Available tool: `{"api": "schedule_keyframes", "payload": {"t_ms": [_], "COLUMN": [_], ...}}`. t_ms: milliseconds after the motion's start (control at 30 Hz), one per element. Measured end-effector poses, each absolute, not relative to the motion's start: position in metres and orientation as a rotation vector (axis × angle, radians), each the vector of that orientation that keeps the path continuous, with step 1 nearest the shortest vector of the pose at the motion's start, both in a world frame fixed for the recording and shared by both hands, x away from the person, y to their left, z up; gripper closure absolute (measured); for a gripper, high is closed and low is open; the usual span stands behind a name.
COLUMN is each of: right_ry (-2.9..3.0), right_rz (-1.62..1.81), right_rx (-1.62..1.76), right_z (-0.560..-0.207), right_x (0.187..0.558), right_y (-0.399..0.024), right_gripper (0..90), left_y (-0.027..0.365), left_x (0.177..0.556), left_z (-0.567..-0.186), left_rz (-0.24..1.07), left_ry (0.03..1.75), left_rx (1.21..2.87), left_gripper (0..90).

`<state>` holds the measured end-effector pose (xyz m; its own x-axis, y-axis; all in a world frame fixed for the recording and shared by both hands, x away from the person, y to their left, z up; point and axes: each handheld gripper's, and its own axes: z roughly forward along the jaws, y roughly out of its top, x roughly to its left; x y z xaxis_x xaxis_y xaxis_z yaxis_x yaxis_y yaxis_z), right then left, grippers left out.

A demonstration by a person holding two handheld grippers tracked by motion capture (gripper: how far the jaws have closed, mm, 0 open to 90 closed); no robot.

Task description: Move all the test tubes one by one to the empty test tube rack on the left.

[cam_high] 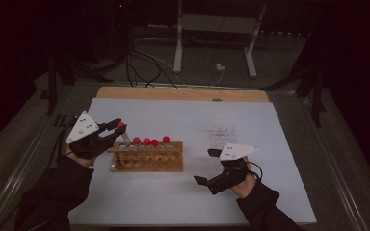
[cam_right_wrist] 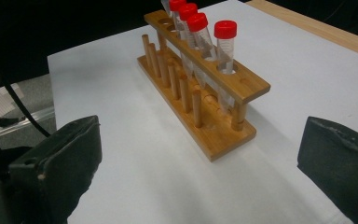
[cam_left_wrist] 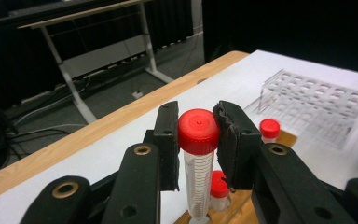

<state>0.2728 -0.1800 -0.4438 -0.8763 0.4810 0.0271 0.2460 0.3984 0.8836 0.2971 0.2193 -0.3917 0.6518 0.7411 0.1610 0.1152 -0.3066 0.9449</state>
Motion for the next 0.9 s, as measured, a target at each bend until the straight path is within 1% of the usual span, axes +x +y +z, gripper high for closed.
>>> {"api": "schedule_keyframes", "payload": {"t_ms": [67,333,567,900], "right_ry": [2.424,2.426,2.427,2.429], "right_rz": [1.471,1.472,1.472,1.464], "right_rx": [0.643,0.639,0.637,0.641], "right_z": [-0.444,-0.444,-0.444,-0.445], "right_x": [0.273,0.273,0.273,0.273], "right_y": [-0.180,-0.180,-0.180,-0.181], "right_gripper": [0.0,0.0,0.0,0.0], "left_y": [0.220,0.216,0.217,0.213], "left_x": [0.299,0.303,0.306,0.309], "left_z": [-0.395,-0.413,-0.427,-0.444], "left_rz": [0.716,0.730,0.684,0.677], "left_ry": [0.696,0.697,0.716,0.730], "left_rx": [1.794,1.843,1.848,1.904], "left_gripper": [71.7,71.7,71.7,71.6]}}
